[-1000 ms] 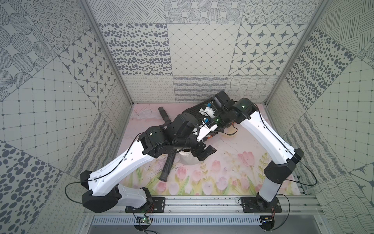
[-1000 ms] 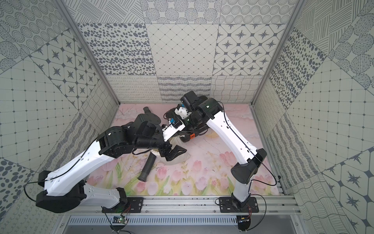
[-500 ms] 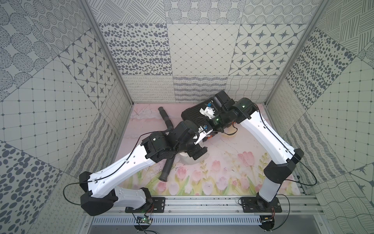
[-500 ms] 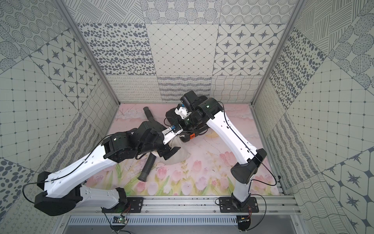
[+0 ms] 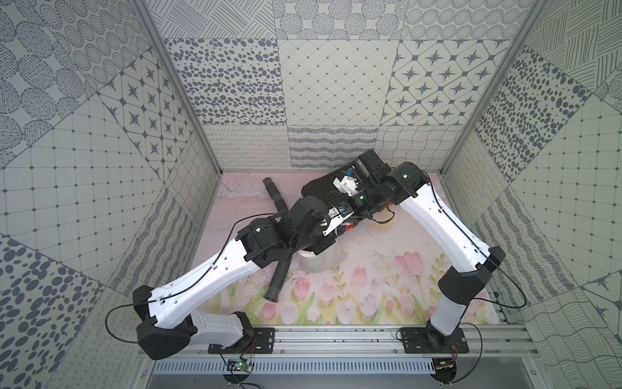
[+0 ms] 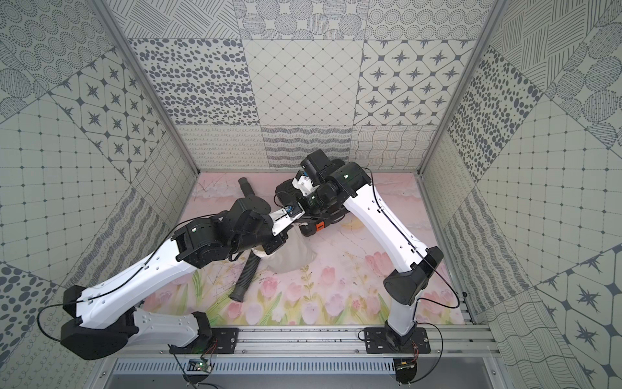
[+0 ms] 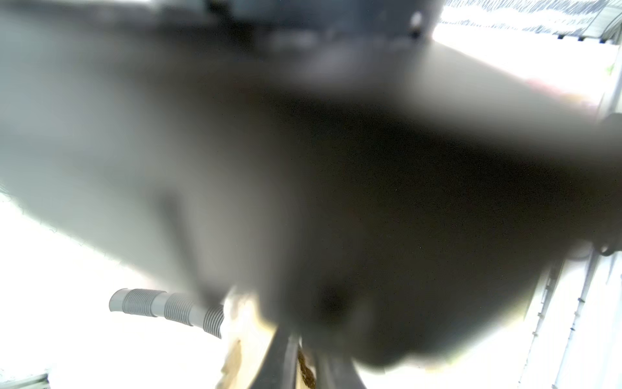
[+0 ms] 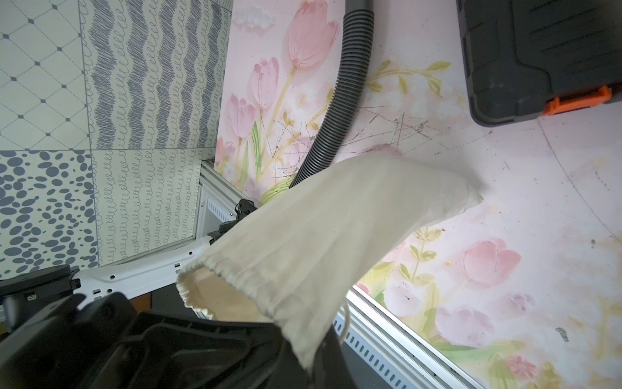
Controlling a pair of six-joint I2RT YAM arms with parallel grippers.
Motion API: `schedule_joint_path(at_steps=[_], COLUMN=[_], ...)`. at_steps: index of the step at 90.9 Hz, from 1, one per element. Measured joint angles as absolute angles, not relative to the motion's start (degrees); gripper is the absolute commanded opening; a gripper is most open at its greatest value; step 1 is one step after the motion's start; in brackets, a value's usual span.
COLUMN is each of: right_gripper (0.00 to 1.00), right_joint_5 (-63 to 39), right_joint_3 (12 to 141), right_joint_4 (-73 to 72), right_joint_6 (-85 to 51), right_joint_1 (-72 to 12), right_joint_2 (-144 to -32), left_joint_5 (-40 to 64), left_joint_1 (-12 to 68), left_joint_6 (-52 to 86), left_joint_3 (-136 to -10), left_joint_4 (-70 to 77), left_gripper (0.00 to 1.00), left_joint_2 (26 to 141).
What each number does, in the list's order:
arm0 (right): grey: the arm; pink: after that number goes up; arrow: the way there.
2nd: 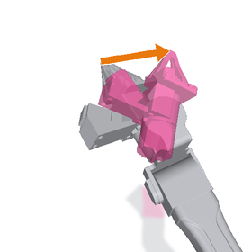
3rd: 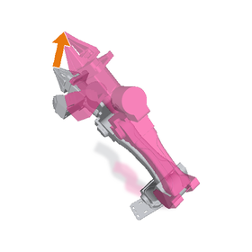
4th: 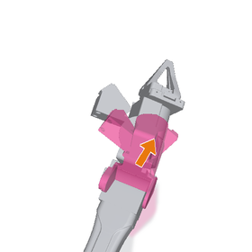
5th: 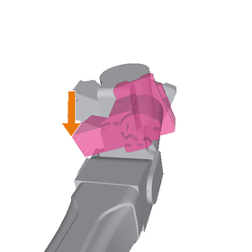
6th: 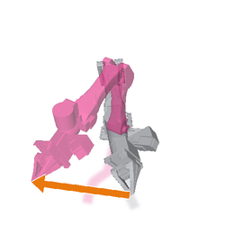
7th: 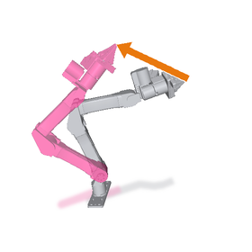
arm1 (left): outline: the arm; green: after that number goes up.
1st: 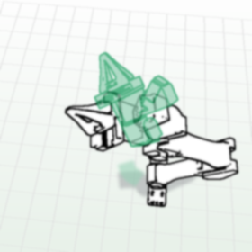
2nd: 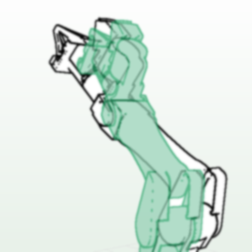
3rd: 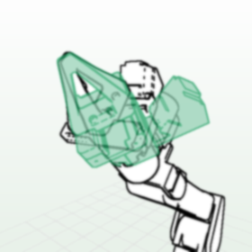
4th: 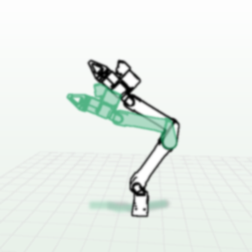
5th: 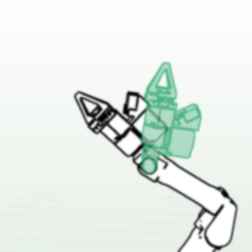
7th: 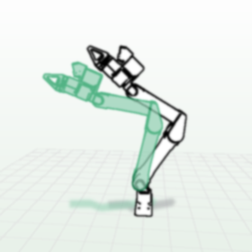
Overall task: Close the soil bag
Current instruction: Adjust the soil bag at the center of the board, then frap the soil bag at the center of the board.
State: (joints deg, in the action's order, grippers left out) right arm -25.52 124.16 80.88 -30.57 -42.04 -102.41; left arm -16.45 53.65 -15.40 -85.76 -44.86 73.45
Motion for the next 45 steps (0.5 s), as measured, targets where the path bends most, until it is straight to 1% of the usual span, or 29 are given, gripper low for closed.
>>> schedule_joint_path(at_steps=[13,19,21,38,40,41,43,45], right_gripper=[0.00,0.00,0.00,0.01,0.10,0.16,0.24,0.28], right_joint_5=[-26.6,-26.6,-26.7,-26.7,-26.7,-26.7,-26.7,-26.7], right_joint_3=[124.2,124.2,124.2,124.2,124.2,124.2,124.2,124.2], right_joint_4=[80.9,80.9,80.9,81.4,81.5,81.6,81.7,81.7], right_joint_6=[-30.2,-30.2,-30.2,-30.0,-30.0,-30.0,-30.0,-29.9], right_joint_1=[-42.2,-42.2,-42.2,-42.2,-42.2,-42.1,-42.1,-42.0], right_joint_2=[-102.4,-102.4,-102.4,-102.4,-102.4,-102.4,-102.4,-102.4], left_joint_5=[-14.1,-13.1,-12.8,-11.1,-10.9,-10.8,-10.7,-10.6], left_joint_1=[52.4,51.9,51.8,51.4,51.3,51.3,51.3,51.2], left_joint_6=[-15.6,-15.6,-15.6,-14.9,-14.7,-14.7,-14.7,-14.6], left_joint_3=[-84.9,-84.5,-84.4,-84.2,-84.2,-84.2,-84.2,-84.2], left_joint_4=[-45.1,-45.0,-45.0,-44.6,-44.5,-44.4,-44.4,-44.4], left_gripper=[0.08,0.04,0.00,0.00,0.00,0.00,0.00,0.00], left_joint_2=[72.0,71.6,71.6,72.0,72.1,72.1,72.2,72.2])
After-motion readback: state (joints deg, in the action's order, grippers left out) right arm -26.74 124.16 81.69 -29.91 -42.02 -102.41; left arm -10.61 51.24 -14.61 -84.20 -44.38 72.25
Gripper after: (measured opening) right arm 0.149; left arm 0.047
